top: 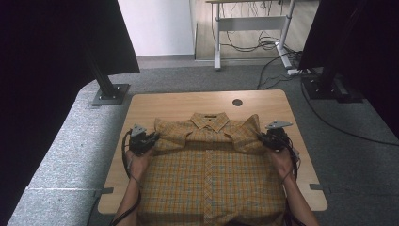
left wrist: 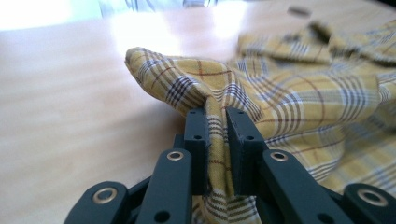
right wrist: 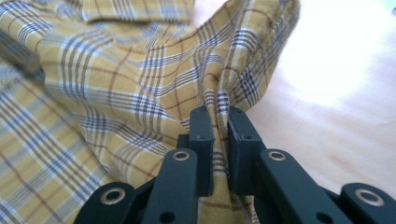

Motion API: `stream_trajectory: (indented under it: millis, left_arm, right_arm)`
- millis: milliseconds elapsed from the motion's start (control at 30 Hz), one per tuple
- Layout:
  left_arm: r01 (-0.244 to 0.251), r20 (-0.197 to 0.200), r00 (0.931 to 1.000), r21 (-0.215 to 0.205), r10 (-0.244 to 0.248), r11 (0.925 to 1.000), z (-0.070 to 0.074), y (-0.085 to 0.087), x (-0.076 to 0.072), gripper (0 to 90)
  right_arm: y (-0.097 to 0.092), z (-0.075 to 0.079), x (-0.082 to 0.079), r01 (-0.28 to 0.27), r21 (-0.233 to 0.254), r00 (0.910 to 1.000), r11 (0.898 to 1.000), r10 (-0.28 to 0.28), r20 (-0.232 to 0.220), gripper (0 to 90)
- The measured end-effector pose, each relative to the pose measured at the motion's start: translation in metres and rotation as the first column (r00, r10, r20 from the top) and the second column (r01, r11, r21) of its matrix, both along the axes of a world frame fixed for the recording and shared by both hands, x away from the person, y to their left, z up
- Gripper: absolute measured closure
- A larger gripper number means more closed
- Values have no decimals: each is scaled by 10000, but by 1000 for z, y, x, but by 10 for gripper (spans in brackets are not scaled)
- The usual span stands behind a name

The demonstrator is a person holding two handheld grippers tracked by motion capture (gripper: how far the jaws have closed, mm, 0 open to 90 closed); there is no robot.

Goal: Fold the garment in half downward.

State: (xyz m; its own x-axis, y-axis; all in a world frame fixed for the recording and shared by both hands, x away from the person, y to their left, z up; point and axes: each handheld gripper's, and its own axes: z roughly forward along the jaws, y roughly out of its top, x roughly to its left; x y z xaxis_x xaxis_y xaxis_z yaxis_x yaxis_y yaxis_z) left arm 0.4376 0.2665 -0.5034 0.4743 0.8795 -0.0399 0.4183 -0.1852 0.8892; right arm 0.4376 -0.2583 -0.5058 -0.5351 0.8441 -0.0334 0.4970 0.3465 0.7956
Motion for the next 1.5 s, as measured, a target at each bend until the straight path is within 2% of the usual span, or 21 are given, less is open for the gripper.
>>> stream_trajectory:
  millis: [167, 267, 367, 467, 600, 733, 900, 1067, 1300, 1367, 1433, 1500]
  left_arm:
    - [223, 656, 9976, -189, -210, 9996, 33, 2, -14, 793]
    - [379, 960, 9947, -162, -362, 9992, 46, 3, -27, 792]
    - [552, 1066, 9929, -201, -527, 9983, 51, 5, -44, 792]
    - [764, 994, 9923, -269, -733, 9967, 46, 7, -61, 789]
    - [927, 682, 9935, -169, -913, 9956, 26, 8, -82, 782]
    - [998, 153, 9949, 23, -999, 9950, 0, 9, -97, 771]
    - [1047, -541, 9933, 510, -1019, 9932, -23, 11, -106, 756]
    - [1032, -1197, 9887, 1104, -898, 9885, -44, 8, -109, 741]
    - [868, -1579, 9845, 629, -760, 9942, -48, 11, -107, 713]
    - [855, -1781, 9807, 208, -805, 9961, -46, 14, -106, 653]
    - [691, -1854, 9801, -158, -709, 9975, -42, 19, -107, 570]
    - [602, -1856, 9805, -269, -641, 9978, -35, 23, -109, 499]
  right_arm:
    - [-4, 25, -16, -81, 131, 9982, 9999, 73, 591, 815]
    - [-5, 41, -31, -204, 288, 9956, 9994, 176, 917, 815]
    - [-7, 52, -47, -376, 396, 9925, 9985, 327, 1179, 815]
    - [-10, 55, -65, -535, 675, 9919, 9963, 452, 1188, 815]
    - [-14, 40, -86, -732, 974, 9944, 9925, 652, 837, 815]
    - [-14, 13, -103, -857, 1104, 9961, 9902, 826, 319, 814]
    - [-17, -20, -113, -864, 1229, 9950, 9887, 919, -402, 813]
    - [-15, -42, -116, -885, 993, 9903, 9911, 983, -980, 813]
    - [-15, -48, -115, -886, 1157, 9892, 9893, 1010, -1058, 797]
    - [-15, -47, -116, -837, 1257, 9895, 9885, 974, -1072, 735]
    - [-16, -44, -118, -766, 1385, 9903, 9874, 915, -1047, 640]
    - [-16, -41, -119, -655, 1415, 9921, 9878, 796, -966, 567]
